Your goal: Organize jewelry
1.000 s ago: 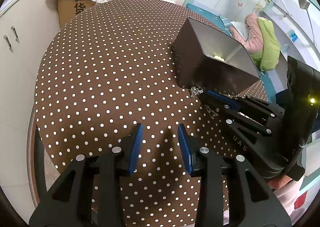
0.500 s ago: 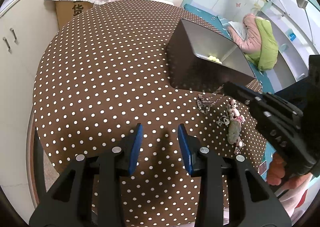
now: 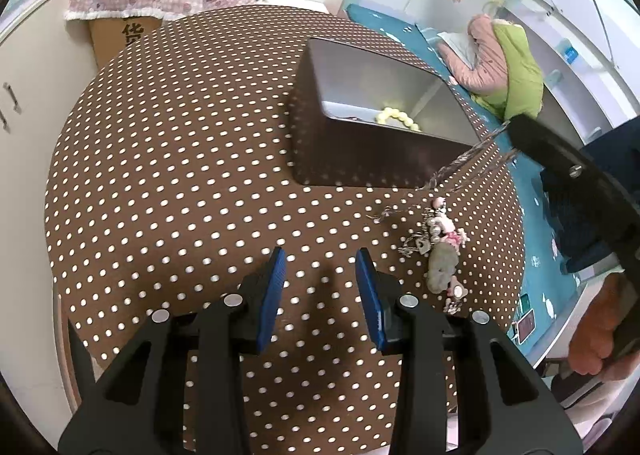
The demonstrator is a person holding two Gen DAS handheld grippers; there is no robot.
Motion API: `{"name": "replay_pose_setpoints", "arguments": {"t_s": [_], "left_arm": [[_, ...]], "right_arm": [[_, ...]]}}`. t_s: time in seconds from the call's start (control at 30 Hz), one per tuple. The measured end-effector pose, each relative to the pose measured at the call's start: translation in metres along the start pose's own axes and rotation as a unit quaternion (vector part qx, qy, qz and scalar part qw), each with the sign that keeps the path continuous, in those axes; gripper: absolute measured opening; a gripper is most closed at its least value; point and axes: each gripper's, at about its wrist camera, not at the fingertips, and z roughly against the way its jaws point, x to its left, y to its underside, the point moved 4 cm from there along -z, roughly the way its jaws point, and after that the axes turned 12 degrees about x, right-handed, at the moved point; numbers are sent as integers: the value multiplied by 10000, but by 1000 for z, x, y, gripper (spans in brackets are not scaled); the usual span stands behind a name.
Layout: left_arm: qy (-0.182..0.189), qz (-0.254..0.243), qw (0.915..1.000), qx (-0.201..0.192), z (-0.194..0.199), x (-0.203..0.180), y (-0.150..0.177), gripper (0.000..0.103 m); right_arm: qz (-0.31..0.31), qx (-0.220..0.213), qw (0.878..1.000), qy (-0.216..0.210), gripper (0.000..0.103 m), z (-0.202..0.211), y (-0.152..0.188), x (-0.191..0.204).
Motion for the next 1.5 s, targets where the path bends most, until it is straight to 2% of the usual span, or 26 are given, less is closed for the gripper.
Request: {"name": "replay_pose_setpoints", "arguments": {"t_s": [0.27,0.5,0.67,0.73,0.83,1.07,1.17,1.37,1.5], "left_arm": [[140,-422,9990,108,-13,-38,-9,37],[216,-989,9946,207,-37,-66,-18,37],[119,-1460,9889,233,-52,-82,-24,37],[-83,-1602,9866,302,-61,-90,-26,37],[-175,-1638,9855,400,-70,-91,-31,37],[-71,-1479,9880,431,-78,-94,-39,36],[-113,-1416,9890,418,-79,-95,-44,26],[-71,-1473,9879,487,-88,-109,-53,25],[-239,-1494,9870,533,-95,-110,-53,25]], "right_arm": [[-170,-361,9990,187,3,29,2,-21],[-395,-386,9979,338,3,34,10,-44],[-567,-284,9975,323,3,28,19,-57],[-617,-265,9972,317,3,27,21,-61],[-681,-255,9970,282,3,28,25,-68],[-726,-218,9969,221,3,27,29,-74],[-748,-169,9969,188,3,24,30,-76],[-773,-94,9969,133,4,19,33,-79],[-821,-46,9966,90,4,16,35,-82]]}}
